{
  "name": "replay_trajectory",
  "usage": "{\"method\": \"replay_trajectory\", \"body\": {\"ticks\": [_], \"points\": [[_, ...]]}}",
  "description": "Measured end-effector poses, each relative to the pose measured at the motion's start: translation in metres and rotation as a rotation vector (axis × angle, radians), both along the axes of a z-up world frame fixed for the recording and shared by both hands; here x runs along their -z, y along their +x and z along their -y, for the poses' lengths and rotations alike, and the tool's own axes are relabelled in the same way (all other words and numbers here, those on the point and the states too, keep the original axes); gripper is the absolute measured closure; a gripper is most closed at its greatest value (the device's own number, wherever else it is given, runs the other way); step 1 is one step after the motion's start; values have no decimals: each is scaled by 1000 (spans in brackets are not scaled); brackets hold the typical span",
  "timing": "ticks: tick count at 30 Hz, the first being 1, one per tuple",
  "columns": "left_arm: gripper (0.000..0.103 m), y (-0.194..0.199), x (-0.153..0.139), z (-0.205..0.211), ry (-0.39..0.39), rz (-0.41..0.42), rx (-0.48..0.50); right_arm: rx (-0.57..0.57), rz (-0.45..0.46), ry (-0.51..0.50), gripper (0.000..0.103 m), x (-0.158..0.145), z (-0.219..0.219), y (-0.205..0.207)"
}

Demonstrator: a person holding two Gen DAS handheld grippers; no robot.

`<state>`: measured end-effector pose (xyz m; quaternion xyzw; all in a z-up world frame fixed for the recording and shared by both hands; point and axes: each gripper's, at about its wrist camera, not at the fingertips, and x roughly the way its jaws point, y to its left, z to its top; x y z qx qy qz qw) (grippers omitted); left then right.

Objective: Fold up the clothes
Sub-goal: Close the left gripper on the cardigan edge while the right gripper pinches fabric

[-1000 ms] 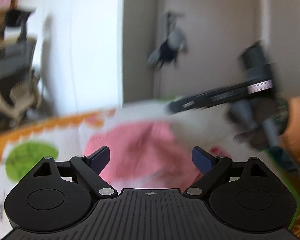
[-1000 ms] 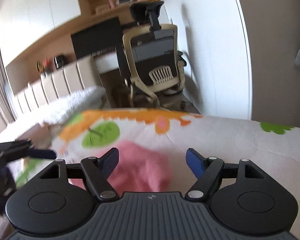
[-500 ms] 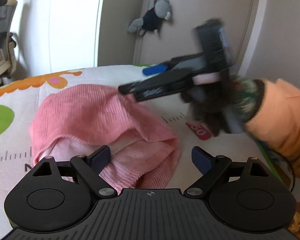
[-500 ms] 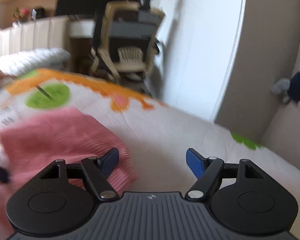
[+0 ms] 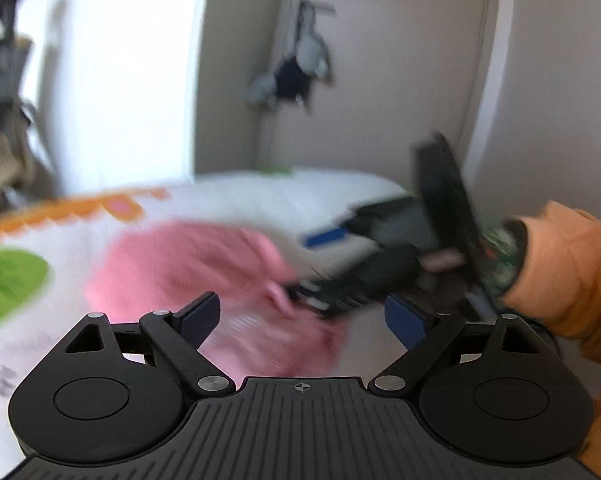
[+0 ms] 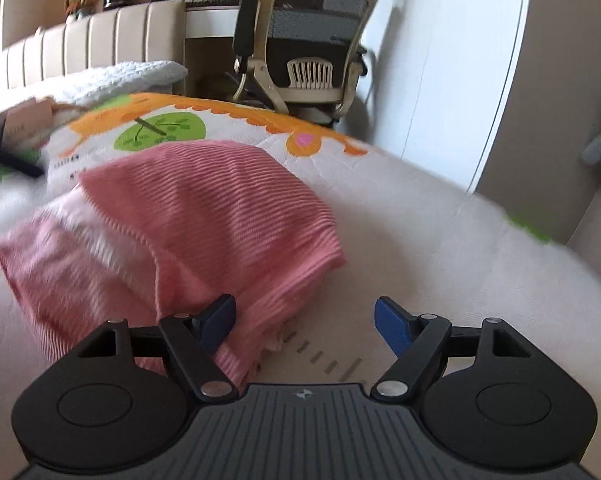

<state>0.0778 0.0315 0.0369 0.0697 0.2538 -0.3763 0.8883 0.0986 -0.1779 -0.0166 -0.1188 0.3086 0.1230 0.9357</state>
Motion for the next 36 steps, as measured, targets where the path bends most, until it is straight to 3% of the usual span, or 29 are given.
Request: {"method": "replay_trajectory", "body": {"ticks": [1, 3, 5, 6, 10, 13, 14, 15, 16, 18, 21, 24, 26, 30, 36], "points": [[10, 3, -1, -7, 23, 28, -40, -7, 37, -20, 30, -6, -1, -11], [20, 11, 2, -19, 68, 63, -111, -45, 106, -27, 46, -20, -8, -30], [36, 24, 13, -27, 108, 51, -151, -92, 159, -25, 51, -30, -19, -44], [40, 30, 18, -28, 124, 46, -168, -120, 181, -28, 51, -33, -26, -50], [40, 41, 32, -22, 144, 59, -161, -243, 208, -59, 51, -33, -53, -61], [44, 47, 38, -12, 162, 90, -157, -267, 230, -107, 53, -22, -73, -55], [58, 49, 40, -9, 174, 103, -167, -256, 236, -113, 63, -19, -77, -48], [81, 50, 40, -7, 175, 111, -175, -236, 241, -110, 75, -18, -79, -42], [90, 51, 38, -7, 173, 117, -182, -206, 245, -99, 78, -20, -80, -36], [97, 49, 34, -7, 158, 133, -192, -182, 251, -70, 79, -26, -79, -33], [100, 34, 26, -11, 139, 176, -174, -208, 235, -92, 79, -22, -80, -38], [100, 24, 29, -8, 148, 169, -161, -209, 203, -105, 82, -8, -81, -31], [100, 15, 25, -8, 137, 155, -137, -198, 208, -72, 93, -15, -75, -29], [102, -3, 16, -18, 30, 63, -49, -231, 233, -79, 93, -31, -69, -50], [98, -15, 27, -14, 38, 25, -13, -238, 99, -78, 93, 2, -68, -61]]}}
